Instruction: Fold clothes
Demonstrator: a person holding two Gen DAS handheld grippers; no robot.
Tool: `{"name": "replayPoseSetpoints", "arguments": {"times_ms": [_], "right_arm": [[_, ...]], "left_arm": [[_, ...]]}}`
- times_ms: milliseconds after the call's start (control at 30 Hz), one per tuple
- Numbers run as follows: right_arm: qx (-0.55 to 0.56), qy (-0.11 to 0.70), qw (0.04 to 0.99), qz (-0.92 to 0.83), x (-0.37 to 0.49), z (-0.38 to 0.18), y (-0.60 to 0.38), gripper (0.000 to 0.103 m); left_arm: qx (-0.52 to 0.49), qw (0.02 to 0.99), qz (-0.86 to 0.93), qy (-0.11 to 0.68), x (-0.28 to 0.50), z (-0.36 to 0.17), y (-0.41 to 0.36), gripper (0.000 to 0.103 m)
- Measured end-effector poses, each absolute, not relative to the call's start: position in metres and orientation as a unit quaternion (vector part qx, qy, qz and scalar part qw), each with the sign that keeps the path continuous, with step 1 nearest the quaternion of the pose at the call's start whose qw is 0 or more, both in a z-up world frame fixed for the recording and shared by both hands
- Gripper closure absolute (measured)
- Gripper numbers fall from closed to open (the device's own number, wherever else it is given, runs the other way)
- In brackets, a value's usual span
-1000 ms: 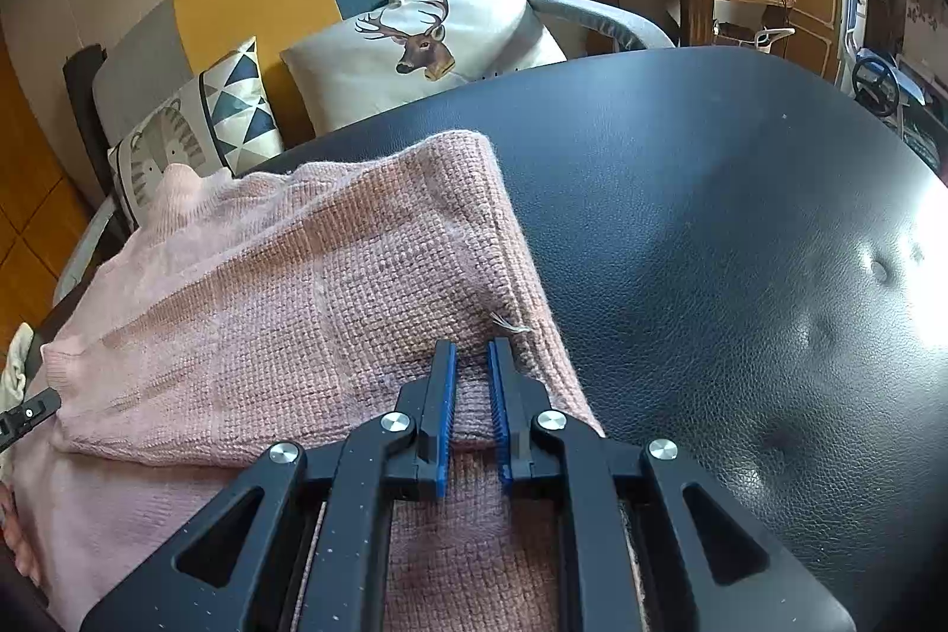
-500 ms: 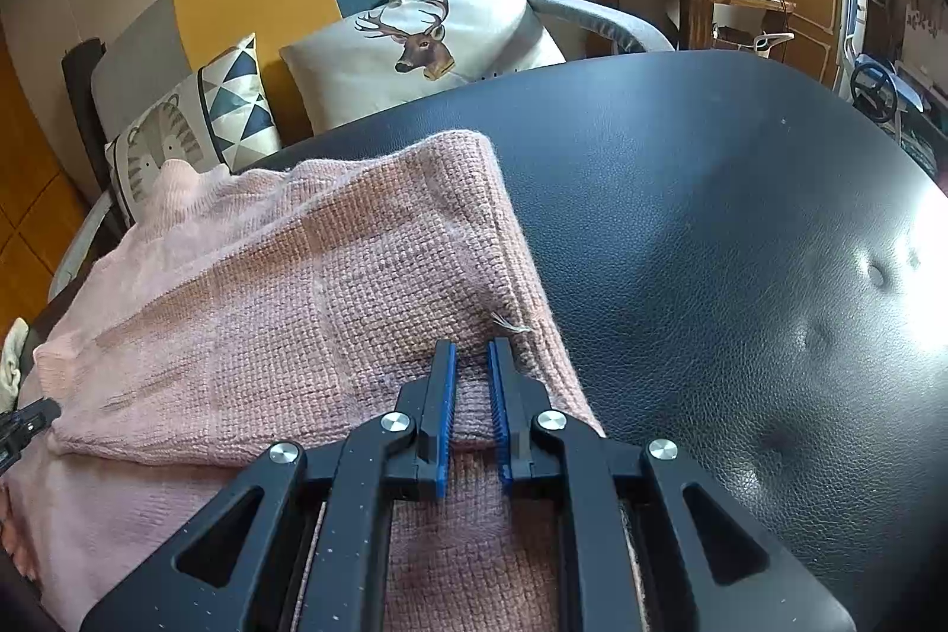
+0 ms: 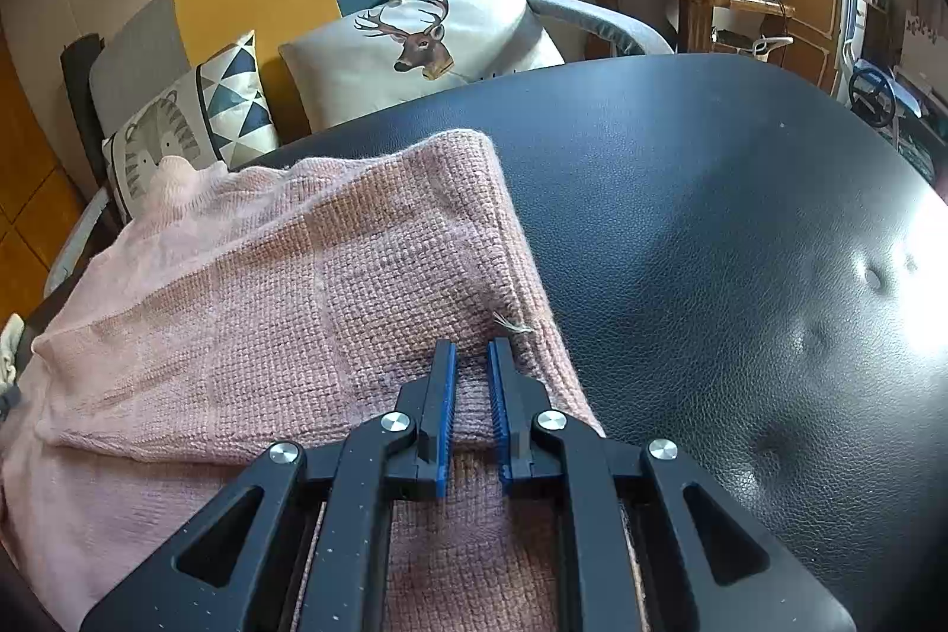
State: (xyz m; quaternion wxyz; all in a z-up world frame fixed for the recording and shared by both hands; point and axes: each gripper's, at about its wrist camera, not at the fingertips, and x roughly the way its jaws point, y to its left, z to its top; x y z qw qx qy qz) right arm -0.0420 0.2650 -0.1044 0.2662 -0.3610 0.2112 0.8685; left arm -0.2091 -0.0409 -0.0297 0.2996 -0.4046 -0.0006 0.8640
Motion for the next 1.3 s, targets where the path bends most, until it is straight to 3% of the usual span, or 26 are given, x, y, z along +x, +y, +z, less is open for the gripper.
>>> {"name": "replayPoseSetpoints", "arguments": {"times_ms": [200, 300, 533, 800, 900, 1000, 1133, 1300], "right_arm": [[-0.362, 0.209, 0.268, 0.868, -0.042, -0.104, 0.265, 0.091], [-0.361, 0.211, 0.267, 0.868, -0.041, -0.105, 0.266, 0.091], [-0.353, 0.230, 0.257, 0.870, -0.037, -0.105, 0.270, 0.091], [-0.356, 0.228, 0.256, 0.869, -0.039, -0.104, 0.270, 0.090], [-0.329, 0.289, 0.211, 0.874, -0.023, -0.095, 0.286, 0.087], [-0.259, 0.324, 0.228, 0.881, 0.017, -0.072, 0.289, 0.087], [-0.317, 0.319, 0.163, 0.878, 0.016, -0.077, 0.269, 0.087], [-0.371, 0.243, 0.196, 0.874, -0.004, -0.089, 0.252, 0.087]], "left_arm": [[-0.403, 0.323, 0.851, 0.095, -0.196, -0.041, 0.064, 0.096], [-0.437, 0.291, 0.847, 0.086, -0.209, -0.061, 0.078, 0.096], [-0.420, 0.238, 0.871, 0.088, -0.221, -0.075, 0.030, 0.096], [-0.411, 0.255, 0.873, 0.068, -0.217, -0.078, 0.004, 0.096], [-0.411, 0.261, 0.872, 0.056, -0.219, -0.080, 0.002, 0.096], [-0.414, 0.272, 0.868, 0.032, -0.222, -0.082, -0.005, 0.096], [-0.421, 0.286, 0.861, 0.000, -0.227, -0.084, -0.013, 0.096], [-0.421, 0.288, 0.860, -0.006, -0.227, -0.084, -0.013, 0.096]]}}
